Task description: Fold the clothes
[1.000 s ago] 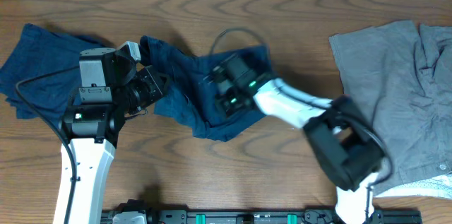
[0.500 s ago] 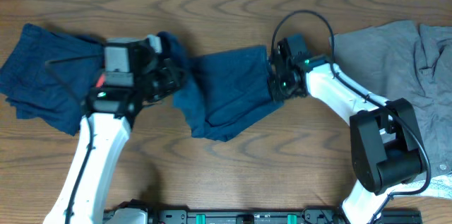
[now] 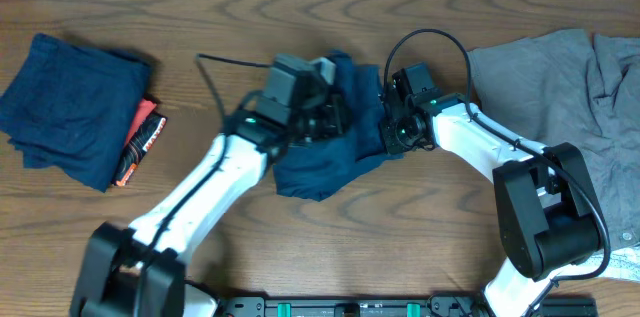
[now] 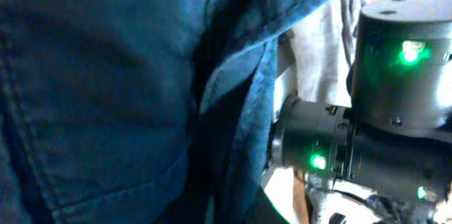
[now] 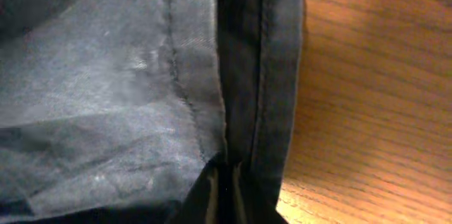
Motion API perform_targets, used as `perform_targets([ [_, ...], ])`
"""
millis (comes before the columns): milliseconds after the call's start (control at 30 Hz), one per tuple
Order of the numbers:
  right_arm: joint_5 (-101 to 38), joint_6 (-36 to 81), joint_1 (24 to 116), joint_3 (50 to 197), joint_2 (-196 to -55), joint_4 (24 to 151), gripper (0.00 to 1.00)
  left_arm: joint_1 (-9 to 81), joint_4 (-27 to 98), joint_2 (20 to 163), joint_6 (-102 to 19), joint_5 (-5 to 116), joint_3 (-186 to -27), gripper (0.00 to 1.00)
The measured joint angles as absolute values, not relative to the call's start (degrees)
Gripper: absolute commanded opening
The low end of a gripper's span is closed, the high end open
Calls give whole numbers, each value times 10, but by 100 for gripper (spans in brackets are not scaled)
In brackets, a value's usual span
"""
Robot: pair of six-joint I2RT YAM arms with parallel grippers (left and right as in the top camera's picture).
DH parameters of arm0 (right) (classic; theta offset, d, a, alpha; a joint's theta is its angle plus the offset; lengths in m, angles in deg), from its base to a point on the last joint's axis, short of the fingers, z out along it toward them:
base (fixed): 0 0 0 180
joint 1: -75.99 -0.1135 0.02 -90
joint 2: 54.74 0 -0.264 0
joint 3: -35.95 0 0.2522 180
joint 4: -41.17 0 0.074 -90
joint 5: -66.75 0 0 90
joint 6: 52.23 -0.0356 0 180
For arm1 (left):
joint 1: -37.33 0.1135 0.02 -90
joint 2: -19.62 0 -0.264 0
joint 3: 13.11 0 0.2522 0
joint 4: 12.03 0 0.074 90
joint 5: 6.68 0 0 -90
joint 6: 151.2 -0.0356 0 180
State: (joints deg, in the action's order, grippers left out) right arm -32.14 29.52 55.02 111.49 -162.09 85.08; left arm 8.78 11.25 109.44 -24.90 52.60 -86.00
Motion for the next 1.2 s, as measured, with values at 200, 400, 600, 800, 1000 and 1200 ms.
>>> perform_targets([
  [200, -322, 270, 553, 1119, -1613, 914, 1, 99, 34, 1101, -244, 524, -860, 46],
  [400, -298, 243, 605, 1149, -1551, 999, 8, 190, -5, 1090, -257, 537, -861, 46],
  [600, -342, 263, 626, 1220, -1410, 1000, 9, 231, -10, 1095, -309, 611, -861, 46],
  [800, -411, 275, 576, 1220, -1388, 1033, 9, 228, -37, 1162, -350, 646, -862, 46],
  [1000, -441, 277, 499, 1184, -1446, 1020, 10, 228, -46, 1246, -360, 655, -862, 45],
  [1200, -433, 256, 462, 1152, -1528, 1001, 2, 228, -37, 1291, -362, 655, -862, 46],
])
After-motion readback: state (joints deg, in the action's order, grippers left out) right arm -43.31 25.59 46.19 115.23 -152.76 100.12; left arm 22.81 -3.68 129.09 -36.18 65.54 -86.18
